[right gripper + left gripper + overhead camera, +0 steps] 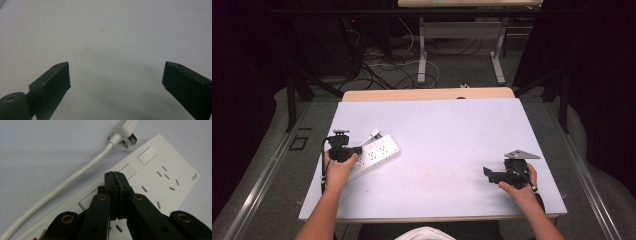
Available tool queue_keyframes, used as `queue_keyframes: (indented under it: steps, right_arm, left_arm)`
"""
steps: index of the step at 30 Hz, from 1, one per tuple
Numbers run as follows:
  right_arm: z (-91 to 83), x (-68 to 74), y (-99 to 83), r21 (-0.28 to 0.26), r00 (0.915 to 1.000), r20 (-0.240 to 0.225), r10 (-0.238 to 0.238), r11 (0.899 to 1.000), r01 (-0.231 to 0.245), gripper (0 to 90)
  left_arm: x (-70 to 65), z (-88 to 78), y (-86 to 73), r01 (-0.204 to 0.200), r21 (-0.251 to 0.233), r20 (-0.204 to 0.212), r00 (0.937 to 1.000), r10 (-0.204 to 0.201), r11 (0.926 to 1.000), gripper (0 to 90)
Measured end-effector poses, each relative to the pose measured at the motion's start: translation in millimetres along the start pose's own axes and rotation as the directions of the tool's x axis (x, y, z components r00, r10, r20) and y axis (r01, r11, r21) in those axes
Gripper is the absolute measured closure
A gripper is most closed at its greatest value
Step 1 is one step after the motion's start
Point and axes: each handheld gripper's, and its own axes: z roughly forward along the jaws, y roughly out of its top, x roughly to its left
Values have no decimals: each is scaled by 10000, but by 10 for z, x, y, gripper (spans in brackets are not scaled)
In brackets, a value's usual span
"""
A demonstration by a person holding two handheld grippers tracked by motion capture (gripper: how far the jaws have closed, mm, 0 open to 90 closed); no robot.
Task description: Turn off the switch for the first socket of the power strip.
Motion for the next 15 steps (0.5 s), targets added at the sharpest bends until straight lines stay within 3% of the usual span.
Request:
queue_keyframes:
  steps: [15]
  right_arm:
    - [-1,-7,1,4,10000,20,85,10000,-85,72]
  left_arm:
    - [3,-29,1,-59,154,77,10000,57,9999,900]
